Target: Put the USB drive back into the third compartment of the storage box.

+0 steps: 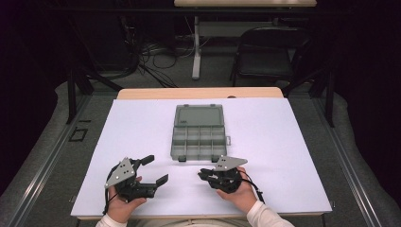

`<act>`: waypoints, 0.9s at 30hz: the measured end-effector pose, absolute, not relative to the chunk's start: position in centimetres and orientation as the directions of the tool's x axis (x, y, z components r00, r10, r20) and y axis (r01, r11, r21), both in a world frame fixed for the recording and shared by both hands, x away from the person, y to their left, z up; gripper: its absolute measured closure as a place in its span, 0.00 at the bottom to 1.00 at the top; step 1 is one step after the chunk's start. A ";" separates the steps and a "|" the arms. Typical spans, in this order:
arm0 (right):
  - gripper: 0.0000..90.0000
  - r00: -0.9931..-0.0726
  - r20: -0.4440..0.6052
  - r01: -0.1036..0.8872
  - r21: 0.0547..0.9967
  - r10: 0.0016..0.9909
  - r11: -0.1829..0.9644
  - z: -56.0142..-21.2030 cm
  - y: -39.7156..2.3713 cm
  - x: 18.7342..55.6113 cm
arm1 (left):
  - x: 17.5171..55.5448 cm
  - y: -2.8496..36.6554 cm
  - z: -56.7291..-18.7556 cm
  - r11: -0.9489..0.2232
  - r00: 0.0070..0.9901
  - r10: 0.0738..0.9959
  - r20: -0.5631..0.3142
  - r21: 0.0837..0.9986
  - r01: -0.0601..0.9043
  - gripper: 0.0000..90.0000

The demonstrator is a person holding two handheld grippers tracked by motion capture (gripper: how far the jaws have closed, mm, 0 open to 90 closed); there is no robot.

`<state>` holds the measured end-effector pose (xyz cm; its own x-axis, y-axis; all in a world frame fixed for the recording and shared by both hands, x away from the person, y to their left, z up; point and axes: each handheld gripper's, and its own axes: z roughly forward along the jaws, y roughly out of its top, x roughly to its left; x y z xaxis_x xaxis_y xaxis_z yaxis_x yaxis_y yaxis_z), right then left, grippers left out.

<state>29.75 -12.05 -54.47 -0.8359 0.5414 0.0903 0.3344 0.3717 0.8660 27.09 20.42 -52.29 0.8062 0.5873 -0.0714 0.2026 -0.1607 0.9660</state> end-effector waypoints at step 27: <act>0.88 -0.784 0.108 0.335 0.903 0.611 0.270 -52.4 -15.1 30.6 | 27.1 20.4 -52.3 -0.159 0.806 0.588 -0.071 0.966 0.202 0.15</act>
